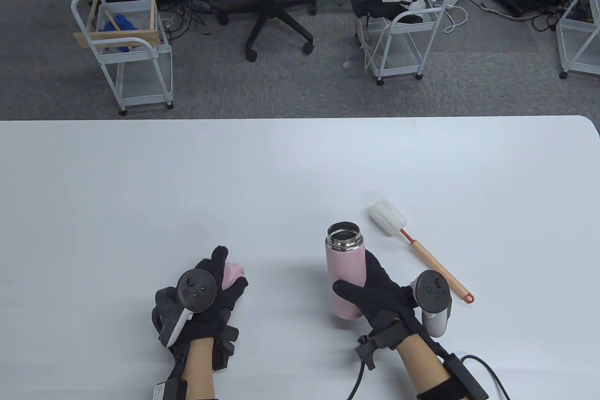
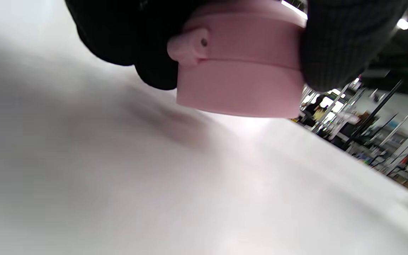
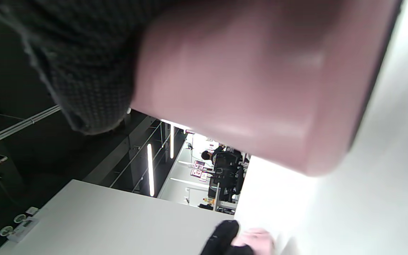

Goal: Insert cup brush into the thermos (Clean the thermos with cup brush)

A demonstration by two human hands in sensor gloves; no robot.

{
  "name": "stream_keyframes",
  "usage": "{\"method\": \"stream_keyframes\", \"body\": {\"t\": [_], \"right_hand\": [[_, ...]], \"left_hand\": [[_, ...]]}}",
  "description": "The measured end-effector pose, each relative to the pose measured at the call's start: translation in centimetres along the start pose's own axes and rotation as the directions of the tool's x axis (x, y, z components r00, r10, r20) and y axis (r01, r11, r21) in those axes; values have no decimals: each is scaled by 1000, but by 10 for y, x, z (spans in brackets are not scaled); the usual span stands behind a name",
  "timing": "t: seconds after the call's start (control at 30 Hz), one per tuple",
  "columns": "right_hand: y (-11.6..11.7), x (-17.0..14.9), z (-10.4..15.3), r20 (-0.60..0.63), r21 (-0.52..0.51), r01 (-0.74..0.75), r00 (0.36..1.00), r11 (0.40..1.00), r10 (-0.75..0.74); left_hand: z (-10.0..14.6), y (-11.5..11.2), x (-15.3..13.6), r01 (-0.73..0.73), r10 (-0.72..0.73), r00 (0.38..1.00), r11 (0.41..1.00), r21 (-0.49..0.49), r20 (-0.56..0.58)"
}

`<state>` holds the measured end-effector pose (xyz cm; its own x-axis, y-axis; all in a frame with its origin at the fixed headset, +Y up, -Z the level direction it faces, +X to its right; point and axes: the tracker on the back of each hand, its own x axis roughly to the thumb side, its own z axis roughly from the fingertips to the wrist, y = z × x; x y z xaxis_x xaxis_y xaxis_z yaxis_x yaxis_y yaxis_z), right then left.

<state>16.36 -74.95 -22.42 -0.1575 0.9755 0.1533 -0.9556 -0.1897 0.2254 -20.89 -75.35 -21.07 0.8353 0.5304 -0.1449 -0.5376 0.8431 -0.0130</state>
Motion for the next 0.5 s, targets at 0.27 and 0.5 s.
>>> {"method": "stream_keyframes", "body": {"t": [0.27, 0.5], "right_hand": [[-1, 2, -1, -34, -4, -136, 990, 991, 135], [5, 8, -1, -1, 56, -295, 955, 954, 296]], "left_hand": [[11, 2, 21, -295, 288, 946, 955, 23, 148], [19, 0, 37, -465, 456, 863, 885, -10, 217]]}}
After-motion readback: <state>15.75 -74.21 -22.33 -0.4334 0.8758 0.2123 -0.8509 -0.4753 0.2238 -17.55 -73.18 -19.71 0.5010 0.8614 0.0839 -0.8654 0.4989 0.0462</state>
